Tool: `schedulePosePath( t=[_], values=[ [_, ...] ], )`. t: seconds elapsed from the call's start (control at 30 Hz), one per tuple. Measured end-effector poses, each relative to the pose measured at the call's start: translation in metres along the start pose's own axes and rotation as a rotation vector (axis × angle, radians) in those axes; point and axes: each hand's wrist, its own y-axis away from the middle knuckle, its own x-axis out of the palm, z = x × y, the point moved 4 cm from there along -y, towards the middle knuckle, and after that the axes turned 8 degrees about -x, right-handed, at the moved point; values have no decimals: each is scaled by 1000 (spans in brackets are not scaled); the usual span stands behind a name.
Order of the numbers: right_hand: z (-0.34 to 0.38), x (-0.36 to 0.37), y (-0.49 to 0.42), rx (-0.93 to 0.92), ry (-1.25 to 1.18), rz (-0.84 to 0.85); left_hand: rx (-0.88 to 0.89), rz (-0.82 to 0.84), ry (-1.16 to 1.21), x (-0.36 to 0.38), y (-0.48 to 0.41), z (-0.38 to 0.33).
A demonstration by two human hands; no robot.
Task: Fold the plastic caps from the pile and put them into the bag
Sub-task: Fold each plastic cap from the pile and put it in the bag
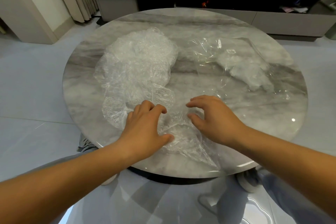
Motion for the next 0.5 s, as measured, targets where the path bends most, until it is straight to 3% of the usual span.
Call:
schedulePosePath(
  t=[0.17,0.3,0.4,0.5],
  values=[
    [-9,7,-14,133,-47,49,-25,59,68,4,-4,4],
    [-6,-3,-16,190,-275,-39,-30,61,69,5,-5,7],
    [5,-14,-10,119,-402,-170,-34,52,80,6,-5,8],
    [19,-15,6,-98,-282,-194,-50,62,95,8,-6,8]
  ],
)
